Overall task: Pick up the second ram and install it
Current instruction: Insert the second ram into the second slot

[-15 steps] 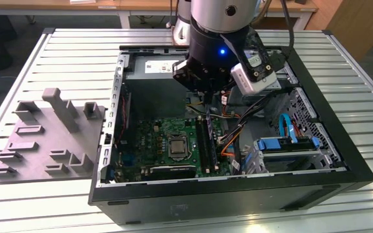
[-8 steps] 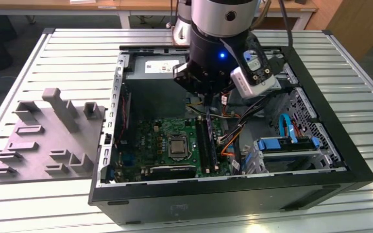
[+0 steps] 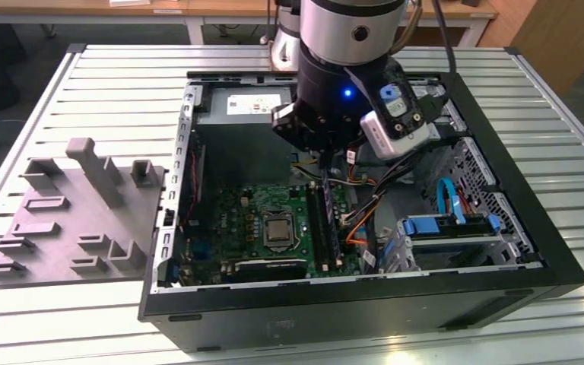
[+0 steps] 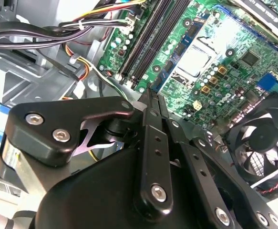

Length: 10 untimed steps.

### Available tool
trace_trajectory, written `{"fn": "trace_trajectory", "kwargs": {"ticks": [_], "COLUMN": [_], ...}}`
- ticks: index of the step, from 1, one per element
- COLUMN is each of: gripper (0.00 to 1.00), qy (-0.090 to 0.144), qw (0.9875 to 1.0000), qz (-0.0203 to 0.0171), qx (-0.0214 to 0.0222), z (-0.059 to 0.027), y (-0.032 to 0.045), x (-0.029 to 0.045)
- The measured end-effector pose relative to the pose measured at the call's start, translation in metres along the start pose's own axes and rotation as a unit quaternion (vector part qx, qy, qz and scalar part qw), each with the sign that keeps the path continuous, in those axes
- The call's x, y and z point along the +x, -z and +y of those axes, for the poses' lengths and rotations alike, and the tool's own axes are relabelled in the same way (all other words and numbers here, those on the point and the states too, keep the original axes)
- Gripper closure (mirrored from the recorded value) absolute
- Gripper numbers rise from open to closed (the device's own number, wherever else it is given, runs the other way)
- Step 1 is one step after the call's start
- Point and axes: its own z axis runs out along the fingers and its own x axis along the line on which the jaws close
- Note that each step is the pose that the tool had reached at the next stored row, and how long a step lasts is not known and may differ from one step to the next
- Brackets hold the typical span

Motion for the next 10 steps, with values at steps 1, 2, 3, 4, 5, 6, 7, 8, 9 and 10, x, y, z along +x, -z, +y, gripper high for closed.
{"fn": "trace_trajectory", "kwargs": {"ticks": [1,2,3,4,5,6,7,8,9,10], "gripper": [0.88,0.88,0.88,0.88,0.88,0.88,0.88,0.88,0.88,0.88], "qy": [0.000,0.000,0.000,0.000,0.000,0.000,0.000,0.000,0.000,0.000], "qw": [1.0000,1.0000,1.0000,1.0000,1.0000,1.0000,1.0000,1.0000,1.0000,1.0000], "qz": [0.0000,0.0000,0.0000,0.0000,0.0000,0.0000,0.0000,0.0000,0.0000,0.0000], "qx": [0.0000,0.0000,0.0000,0.0000,0.0000,0.0000,0.0000,0.0000,0.0000,0.0000], "z": [-0.0001,-0.0002,-0.0003,-0.0003,-0.0004,-0.0005,-0.0006,-0.0007,-0.0008,-0.0008], "y": [-0.0008,-0.0016,-0.0023,-0.0030,-0.0038,-0.0046,-0.0055,-0.0063,-0.0072,-0.0080], "x": [-0.0001,-0.0001,-0.0002,-0.0002,-0.0003,-0.0004,-0.0004,-0.0005,-0.0006,-0.0006]}}
